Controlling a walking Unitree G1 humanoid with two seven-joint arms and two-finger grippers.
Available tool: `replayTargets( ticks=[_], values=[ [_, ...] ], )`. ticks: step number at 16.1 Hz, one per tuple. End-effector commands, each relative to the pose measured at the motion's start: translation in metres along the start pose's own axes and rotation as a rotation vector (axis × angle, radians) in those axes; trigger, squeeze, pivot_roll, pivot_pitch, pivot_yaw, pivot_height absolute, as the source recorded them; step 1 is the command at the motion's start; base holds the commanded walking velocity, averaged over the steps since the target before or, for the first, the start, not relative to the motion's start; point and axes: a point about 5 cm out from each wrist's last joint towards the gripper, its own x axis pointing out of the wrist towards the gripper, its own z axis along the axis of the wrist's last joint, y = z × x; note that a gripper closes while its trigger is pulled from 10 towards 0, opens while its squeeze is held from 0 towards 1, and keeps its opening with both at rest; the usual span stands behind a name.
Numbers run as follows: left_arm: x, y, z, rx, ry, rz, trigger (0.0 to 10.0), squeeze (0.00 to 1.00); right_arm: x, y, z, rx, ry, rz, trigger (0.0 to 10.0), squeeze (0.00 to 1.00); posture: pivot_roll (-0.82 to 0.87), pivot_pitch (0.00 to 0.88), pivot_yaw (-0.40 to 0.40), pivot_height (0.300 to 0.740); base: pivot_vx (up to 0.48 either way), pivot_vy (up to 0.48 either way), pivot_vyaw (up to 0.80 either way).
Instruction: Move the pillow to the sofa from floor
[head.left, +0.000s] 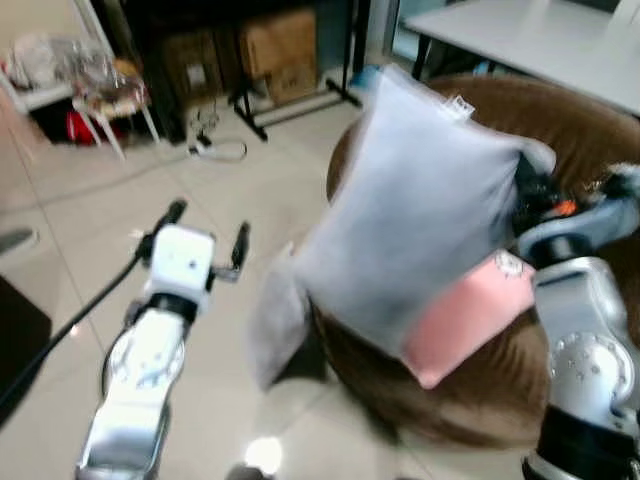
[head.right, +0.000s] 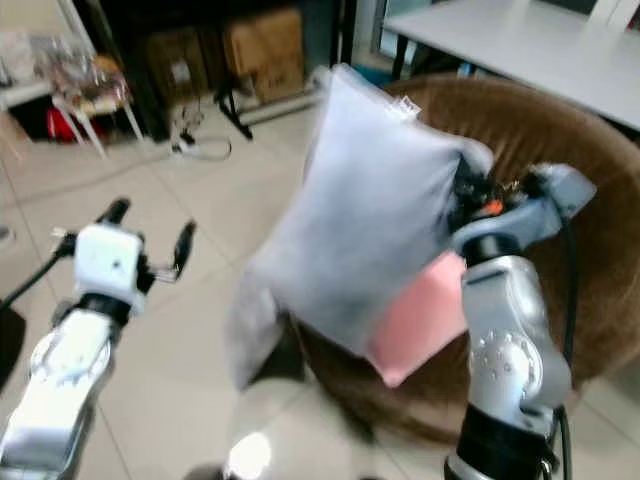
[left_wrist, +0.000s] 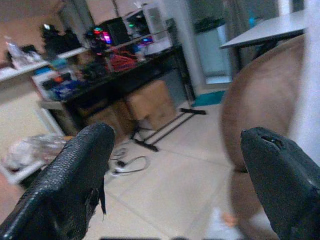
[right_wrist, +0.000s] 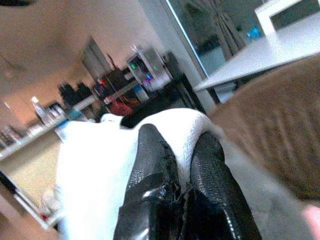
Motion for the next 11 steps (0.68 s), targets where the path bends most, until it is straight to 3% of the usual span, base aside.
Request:
replayTargets(
  ticks=[1, 3, 6, 7, 8, 9, 11],
  values=[
    [-0.001, 0.007, -0.001, -0.006, 0.012, 0.023, 10.0, 0.00, 0.003, 0.021, 0.006, 0.023, -0.037, 0.089, 10.0, 0.00, 0.01, 0.000, 0.019, 0.740, 0.000, 0.000, -0.56],
    [0.001, 0.008, 0.002, -0.012, -0.002, 0.012, 10.0, 0.00, 0.004, 0.023, 0.010, 0.057, -0.059, 0.092, 10.0, 0.00, 0.01, 0.000, 0.023, 0.740, 0.000, 0.000, -0.75],
    [0.002, 0.007, 0.002, -0.005, 0.003, 0.008, 10.0, 0.00, 0.006, 0.025, 0.010, 0.037, -0.057, 0.094, 10.0, 0.00, 0.01, 0.000, 0.025, 0.740, 0.000, 0.000, -0.80],
    [0.001, 0.008, 0.001, -0.001, 0.007, 0.010, 10.0, 0.00, 0.007, 0.026, 0.008, 0.024, -0.047, 0.095, 10.0, 0.00, 0.02, 0.000, 0.024, 0.740, 0.000, 0.000, -0.80],
    [-0.002, 0.012, -0.004, 0.011, 0.027, 0.026, 10.0, 0.00, 0.004, 0.029, -0.009, -0.073, 0.027, 0.118, 10.0, 0.00, 0.02, 0.000, 0.023, 0.740, 0.000, 0.000, -0.80],
    [-0.004, 0.013, -0.006, 0.018, 0.034, 0.030, 10.0, 0.00, 0.003, 0.031, -0.014, -0.103, 0.047, 0.126, 10.0, 0.00, 0.02, 0.000, 0.022, 0.740, 0.000, 0.000, -0.54],
    [-0.006, 0.015, -0.008, 0.018, 0.040, 0.037, 10.0, 0.00, 0.001, 0.033, -0.018, -0.101, 0.058, 0.134, 10.0, 0.00, 0.02, 0.000, 0.018, 0.740, 0.000, 0.000, 0.00]
  ],
)
